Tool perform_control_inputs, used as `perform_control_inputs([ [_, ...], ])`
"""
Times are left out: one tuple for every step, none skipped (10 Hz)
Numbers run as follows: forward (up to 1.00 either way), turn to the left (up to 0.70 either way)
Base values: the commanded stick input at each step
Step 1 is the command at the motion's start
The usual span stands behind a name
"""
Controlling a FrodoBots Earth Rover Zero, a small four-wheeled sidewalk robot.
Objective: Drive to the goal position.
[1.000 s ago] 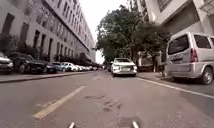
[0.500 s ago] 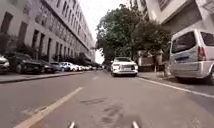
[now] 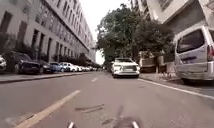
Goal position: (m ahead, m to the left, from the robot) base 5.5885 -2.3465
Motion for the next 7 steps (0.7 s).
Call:
perform_control_inputs([
  [0.7, 0.14],
  [0.7, 0.14],
  [0.7, 0.08],
  [0.7, 0.0],
  [0.7, 0.0],
  [0.7, 0.0],
  [0.7, 0.0],
])
